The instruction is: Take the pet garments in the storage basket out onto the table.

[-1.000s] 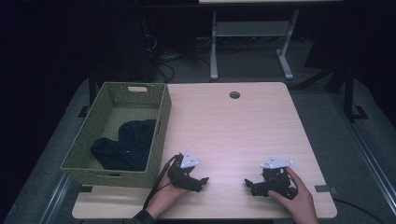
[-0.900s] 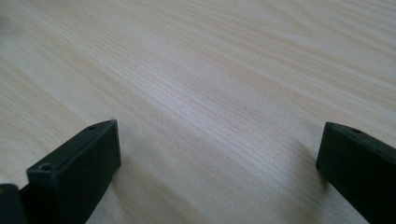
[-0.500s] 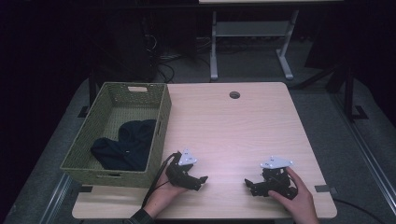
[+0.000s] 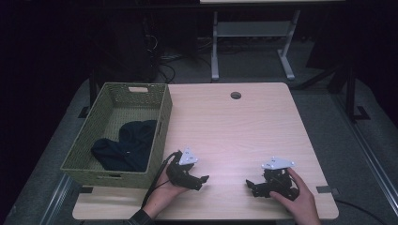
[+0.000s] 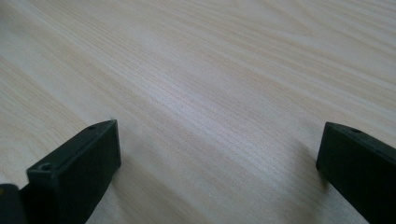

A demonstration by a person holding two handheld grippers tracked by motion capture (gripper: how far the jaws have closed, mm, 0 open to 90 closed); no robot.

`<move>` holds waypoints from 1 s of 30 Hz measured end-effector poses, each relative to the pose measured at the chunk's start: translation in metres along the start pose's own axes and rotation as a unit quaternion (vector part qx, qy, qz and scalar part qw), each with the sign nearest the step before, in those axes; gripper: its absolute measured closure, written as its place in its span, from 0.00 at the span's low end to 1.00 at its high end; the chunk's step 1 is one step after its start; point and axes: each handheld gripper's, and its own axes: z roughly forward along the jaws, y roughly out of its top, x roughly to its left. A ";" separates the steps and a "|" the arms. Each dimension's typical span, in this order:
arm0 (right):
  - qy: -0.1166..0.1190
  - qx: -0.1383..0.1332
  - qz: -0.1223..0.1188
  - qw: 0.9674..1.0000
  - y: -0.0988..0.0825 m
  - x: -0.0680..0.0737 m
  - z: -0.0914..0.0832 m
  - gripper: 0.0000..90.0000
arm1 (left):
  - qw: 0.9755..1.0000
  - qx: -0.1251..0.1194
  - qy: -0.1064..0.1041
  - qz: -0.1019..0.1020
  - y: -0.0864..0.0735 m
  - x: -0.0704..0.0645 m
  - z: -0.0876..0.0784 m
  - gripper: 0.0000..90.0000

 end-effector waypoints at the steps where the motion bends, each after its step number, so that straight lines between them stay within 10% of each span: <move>1: 0.000 0.000 0.000 1.000 0.000 0.000 0.000 0.00 | 1.000 -0.001 -0.001 0.001 0.000 0.000 0.000 0.16; 30: 0.000 0.000 0.000 1.000 0.000 0.000 0.000 0.00 | 1.000 -0.015 -0.011 0.005 0.020 0.000 -0.013 0.16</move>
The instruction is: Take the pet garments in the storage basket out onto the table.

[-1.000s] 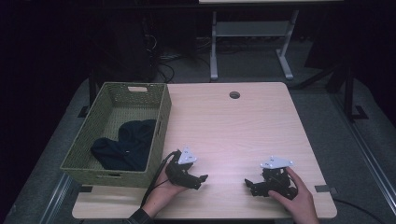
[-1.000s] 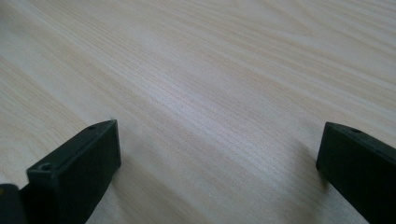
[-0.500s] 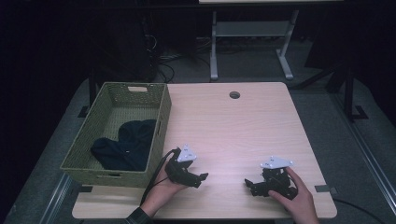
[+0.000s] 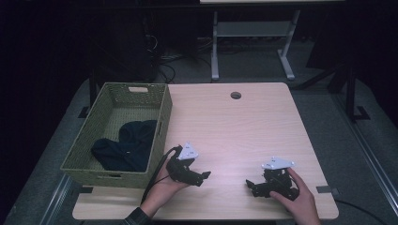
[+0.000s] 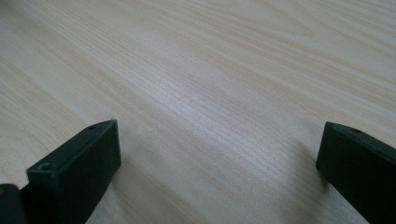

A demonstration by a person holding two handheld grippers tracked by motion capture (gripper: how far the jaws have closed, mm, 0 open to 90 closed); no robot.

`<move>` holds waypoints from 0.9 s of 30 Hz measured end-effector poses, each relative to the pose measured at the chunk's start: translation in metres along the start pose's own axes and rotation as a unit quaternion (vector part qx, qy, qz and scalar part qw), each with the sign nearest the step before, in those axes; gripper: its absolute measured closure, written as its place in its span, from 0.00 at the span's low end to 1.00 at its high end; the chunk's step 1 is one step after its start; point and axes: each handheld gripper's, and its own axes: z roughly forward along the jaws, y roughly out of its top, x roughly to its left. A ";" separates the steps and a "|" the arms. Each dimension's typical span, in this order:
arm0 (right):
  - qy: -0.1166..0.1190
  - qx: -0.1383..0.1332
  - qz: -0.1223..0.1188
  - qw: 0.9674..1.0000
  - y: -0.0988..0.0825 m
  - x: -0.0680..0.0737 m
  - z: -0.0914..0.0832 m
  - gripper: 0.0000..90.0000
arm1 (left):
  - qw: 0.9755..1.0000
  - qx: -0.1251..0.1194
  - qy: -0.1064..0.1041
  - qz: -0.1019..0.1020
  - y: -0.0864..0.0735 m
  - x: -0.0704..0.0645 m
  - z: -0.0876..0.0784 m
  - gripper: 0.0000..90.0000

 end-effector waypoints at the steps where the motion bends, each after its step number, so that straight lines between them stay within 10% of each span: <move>1: 0.000 0.000 0.000 1.000 0.000 0.000 0.000 0.00 | 1.000 0.000 0.000 0.002 0.001 0.000 -0.001 0.16; 27: 0.000 0.000 0.001 1.000 0.000 0.000 0.000 0.00 | 1.000 -0.023 -0.013 -0.009 0.024 0.005 -0.018 0.16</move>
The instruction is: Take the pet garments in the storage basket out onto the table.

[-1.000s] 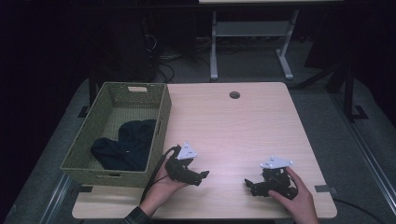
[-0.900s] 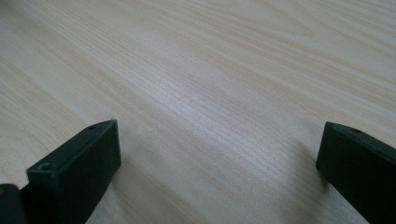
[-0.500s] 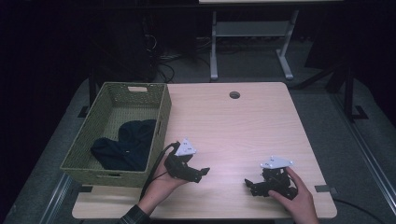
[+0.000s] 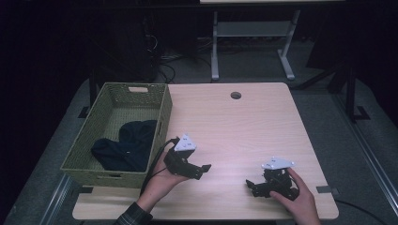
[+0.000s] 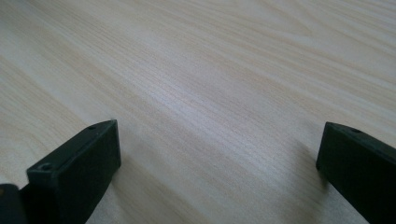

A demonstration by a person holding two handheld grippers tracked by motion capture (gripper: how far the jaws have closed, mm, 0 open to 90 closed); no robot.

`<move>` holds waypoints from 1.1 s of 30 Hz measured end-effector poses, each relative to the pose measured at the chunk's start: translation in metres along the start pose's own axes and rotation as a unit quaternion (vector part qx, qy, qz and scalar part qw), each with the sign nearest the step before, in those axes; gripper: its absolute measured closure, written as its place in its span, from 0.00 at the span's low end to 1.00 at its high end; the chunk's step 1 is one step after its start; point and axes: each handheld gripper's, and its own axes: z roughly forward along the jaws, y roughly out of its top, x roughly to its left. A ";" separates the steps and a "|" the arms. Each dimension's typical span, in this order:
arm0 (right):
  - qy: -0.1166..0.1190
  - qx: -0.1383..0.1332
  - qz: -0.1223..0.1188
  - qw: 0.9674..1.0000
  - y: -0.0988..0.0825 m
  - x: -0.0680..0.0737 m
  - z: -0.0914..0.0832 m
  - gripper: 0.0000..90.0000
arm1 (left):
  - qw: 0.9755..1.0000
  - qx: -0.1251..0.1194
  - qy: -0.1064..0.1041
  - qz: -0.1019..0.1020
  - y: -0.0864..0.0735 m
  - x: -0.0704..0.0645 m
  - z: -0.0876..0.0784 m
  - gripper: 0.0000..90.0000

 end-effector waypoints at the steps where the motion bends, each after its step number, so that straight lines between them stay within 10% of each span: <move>1: 0.000 0.000 0.000 1.000 0.000 0.000 0.000 0.00 | 1.000 0.003 -0.001 0.004 0.001 0.001 -0.001 0.16; 33: 0.000 0.000 -0.001 1.000 0.000 0.000 0.000 0.00 | 1.000 -0.017 -0.008 0.005 0.034 0.028 -0.039 0.15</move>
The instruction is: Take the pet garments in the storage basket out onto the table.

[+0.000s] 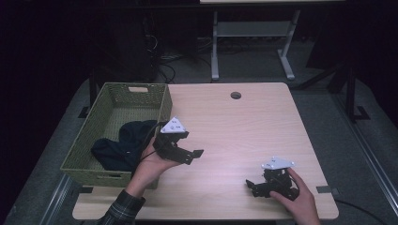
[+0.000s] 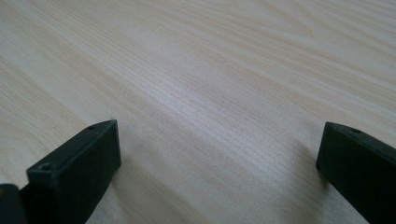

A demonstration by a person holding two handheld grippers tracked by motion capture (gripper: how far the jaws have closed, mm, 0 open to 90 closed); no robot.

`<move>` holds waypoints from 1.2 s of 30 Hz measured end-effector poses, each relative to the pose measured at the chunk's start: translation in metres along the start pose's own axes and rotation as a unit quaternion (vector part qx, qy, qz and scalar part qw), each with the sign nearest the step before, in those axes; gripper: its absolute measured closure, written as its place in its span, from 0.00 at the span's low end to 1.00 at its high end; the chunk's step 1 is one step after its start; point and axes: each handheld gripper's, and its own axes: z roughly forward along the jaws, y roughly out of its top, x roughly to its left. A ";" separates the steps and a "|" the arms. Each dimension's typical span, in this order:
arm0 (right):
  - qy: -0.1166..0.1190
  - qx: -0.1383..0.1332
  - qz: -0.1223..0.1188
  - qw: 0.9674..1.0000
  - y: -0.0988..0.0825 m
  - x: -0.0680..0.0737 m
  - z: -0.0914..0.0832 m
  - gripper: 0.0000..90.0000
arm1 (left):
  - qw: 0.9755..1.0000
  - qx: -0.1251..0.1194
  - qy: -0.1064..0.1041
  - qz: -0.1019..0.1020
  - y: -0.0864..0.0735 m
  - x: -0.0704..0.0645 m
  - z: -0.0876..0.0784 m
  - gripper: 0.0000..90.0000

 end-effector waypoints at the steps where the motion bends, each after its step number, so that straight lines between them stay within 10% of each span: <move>1: 0.000 0.000 0.000 1.000 0.000 0.000 0.000 0.00 | 1.000 -0.001 0.000 -0.002 0.001 0.001 -0.001 0.15; 36: 0.000 0.000 0.000 1.000 0.000 0.000 0.000 0.00 | 0.999 -0.005 0.042 -0.017 -0.011 0.052 -0.051 0.16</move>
